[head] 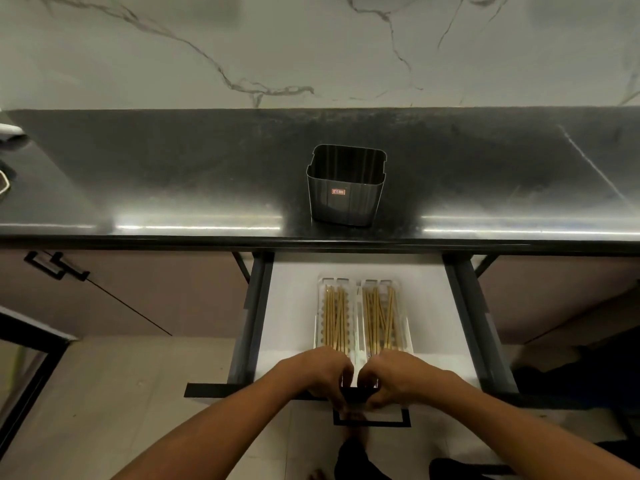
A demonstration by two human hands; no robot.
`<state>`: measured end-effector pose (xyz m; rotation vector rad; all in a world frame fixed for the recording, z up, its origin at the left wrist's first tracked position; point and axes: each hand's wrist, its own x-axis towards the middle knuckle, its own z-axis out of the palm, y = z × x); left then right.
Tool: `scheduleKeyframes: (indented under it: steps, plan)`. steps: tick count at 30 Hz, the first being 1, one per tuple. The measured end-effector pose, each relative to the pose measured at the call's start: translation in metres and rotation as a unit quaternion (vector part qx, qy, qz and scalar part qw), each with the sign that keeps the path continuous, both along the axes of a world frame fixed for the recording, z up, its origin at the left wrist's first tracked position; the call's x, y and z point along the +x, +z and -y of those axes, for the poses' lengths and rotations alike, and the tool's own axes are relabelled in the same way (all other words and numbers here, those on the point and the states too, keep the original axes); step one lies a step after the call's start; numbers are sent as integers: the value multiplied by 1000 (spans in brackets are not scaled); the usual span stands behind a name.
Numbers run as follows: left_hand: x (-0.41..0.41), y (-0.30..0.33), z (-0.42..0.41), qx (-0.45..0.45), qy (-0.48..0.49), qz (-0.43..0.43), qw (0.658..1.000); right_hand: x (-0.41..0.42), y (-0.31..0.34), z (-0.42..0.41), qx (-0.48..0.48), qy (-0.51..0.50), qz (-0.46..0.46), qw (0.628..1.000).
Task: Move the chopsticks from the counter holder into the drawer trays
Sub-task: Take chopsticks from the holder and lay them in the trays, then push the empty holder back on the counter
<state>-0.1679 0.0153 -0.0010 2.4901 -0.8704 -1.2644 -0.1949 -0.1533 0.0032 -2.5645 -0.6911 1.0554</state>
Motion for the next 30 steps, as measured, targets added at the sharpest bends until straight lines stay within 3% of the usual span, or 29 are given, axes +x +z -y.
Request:
scheduleKeyframes:
  steps: [6,12,16,23,30]
  plan:
    - [10,4,1,12,-20,128,992,12,-3,4,-10,-4,47,999]
    - [44,-3,-11,-7,2,312,950,35,-5,19,-16,-56,205,977]
    - [64,-7,-13,-42,49,397,916,52,-16,24,-30,-91,355,930]
    - [96,-8,-3,-2,167,419,892,100,-22,24,-106,-194,389,894]
    - [137,-5,2,54,188,465,864,142,-24,21,-95,-261,406,871]
